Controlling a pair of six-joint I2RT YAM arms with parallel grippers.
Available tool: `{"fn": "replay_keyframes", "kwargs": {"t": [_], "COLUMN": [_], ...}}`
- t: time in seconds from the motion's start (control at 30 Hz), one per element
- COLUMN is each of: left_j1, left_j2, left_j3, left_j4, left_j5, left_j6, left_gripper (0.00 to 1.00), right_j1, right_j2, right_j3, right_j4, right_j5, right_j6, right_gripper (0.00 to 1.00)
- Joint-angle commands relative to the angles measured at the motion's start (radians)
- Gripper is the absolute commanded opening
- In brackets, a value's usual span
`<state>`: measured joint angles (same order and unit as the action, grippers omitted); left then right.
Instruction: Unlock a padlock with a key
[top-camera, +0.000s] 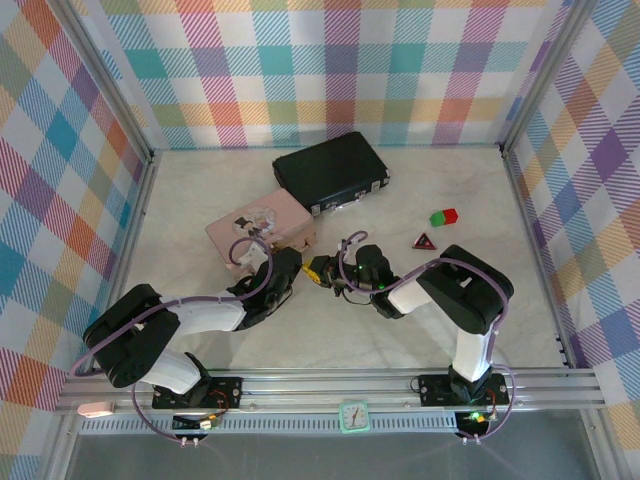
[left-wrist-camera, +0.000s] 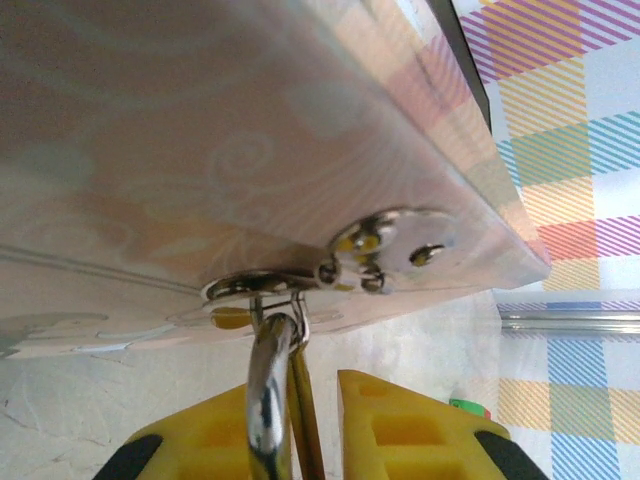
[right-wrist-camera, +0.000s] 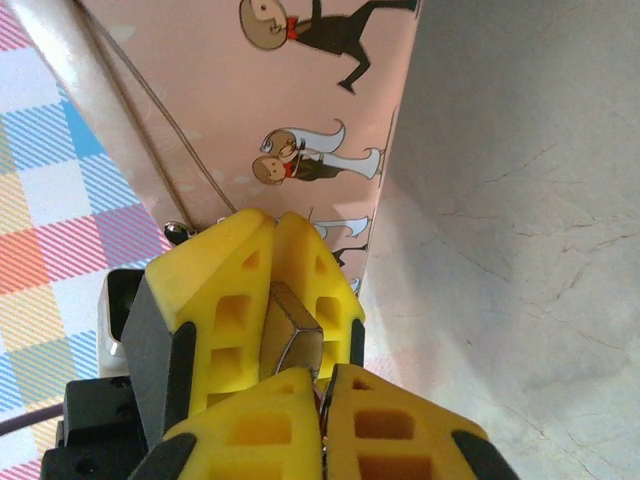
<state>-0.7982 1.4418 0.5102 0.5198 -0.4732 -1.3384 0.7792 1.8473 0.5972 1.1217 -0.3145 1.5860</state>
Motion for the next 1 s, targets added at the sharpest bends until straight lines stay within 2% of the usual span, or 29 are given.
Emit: {"fn": "replay_keyframes", "kwargs": {"t": [0.0,0.17,0.23,0.37,0.5,0.57,0.63,0.67,0.8,0.97], "left_j1": [-0.03,-0.038,-0.044,-0.044,-0.045,-0.048,-0.074,-0.078,-0.076,-0.078], "left_j2": [-0.005,0.005,0.033,0.135,0.319,0.365,0.355,0.347,0.342,0.37], "left_j3": [-0.002,-0.023,-0.05,-0.108,-0.127,-0.106,-0.096,-0.102,-0.12,-0.126], "left_j4": [0.127,0.181,0.291,0.56,0.846,0.846,0.838,0.838,0.84,0.835], "left_j5": [0.061,0.063,0.067,0.078,0.109,0.127,0.1,0.082,0.054,0.044], "left_j6": [-0.034,0.007,0.058,0.071,0.041,0.041,0.139,0.148,0.136,0.059], "left_gripper": [0.0,0.0,0.0,0.0,0.0,0.0,0.0,0.0,0.0,0.0], "right_j1": [0.006,-0.001,-0.011,-0.042,-0.044,-0.04,-0.045,-0.047,-0.047,-0.047], "right_j2": [0.022,0.027,0.029,0.023,0.039,0.035,0.018,0.014,0.022,0.039], "right_j3": [0.011,0.011,0.014,0.024,0.037,0.042,0.052,0.058,0.054,0.079], "right_j4": [0.063,0.099,0.137,0.205,0.286,0.286,0.285,0.285,0.286,0.286], "right_j5": [0.011,0.014,0.009,0.006,0.049,0.063,0.079,0.082,0.104,0.077], "right_j6": [0.001,0.07,0.144,0.322,0.564,0.66,0.694,0.706,0.817,0.849], "right_gripper": [0.0,0.0,0.0,0.0,0.0,0.0,0.0,0.0,0.0,0.0]}}
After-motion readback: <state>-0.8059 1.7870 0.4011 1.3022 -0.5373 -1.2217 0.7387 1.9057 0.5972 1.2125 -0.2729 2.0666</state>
